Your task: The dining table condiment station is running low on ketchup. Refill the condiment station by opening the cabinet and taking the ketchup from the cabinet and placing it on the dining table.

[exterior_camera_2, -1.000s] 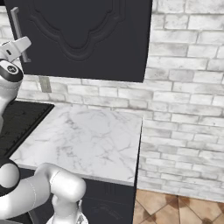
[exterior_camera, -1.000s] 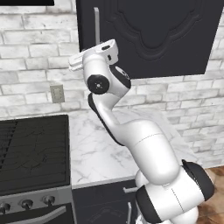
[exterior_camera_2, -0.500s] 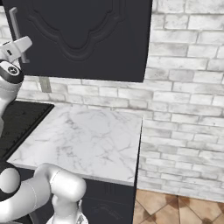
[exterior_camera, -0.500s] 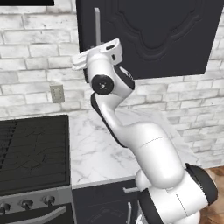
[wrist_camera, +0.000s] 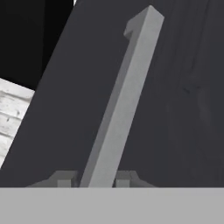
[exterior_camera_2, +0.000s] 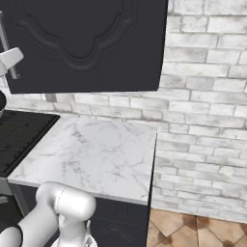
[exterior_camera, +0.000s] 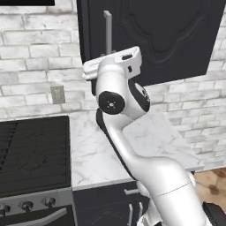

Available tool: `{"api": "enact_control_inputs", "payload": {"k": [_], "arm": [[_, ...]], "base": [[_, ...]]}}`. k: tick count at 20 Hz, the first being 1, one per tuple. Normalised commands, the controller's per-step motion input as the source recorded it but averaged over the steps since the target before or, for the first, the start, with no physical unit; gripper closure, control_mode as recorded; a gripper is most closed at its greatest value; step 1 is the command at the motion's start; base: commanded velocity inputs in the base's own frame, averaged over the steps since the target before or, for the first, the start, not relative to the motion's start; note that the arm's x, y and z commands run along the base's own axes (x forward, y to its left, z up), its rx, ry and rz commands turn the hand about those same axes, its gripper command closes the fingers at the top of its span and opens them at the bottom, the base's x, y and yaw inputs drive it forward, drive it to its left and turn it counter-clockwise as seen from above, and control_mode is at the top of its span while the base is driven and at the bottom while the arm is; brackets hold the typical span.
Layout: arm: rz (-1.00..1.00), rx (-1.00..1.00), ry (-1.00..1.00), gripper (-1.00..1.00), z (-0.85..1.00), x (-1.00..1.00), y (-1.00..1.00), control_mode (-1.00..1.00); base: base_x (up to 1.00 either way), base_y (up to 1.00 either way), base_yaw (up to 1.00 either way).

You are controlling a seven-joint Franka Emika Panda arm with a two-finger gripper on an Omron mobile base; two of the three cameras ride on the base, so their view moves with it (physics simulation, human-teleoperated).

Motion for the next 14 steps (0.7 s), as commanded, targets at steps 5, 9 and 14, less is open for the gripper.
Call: {"api": "enact_control_inputs", "payload": {"k": [5,9,14], "arm": [[-0.2,0.06,0.0,1.0,0.06,-1.0,-0.67,-1.0],[-0.22,0.09,-0.01,-1.0,0.07,-1.0,-0.76,-1.0],[-0.2,0.09,-0.05,-1.0,0.17,-1.0,-0.68,-1.0]], "base": [[0.0,0.0,0.0],[0.0,0.0,0.0],[0.0,0.0,0.0]]}}
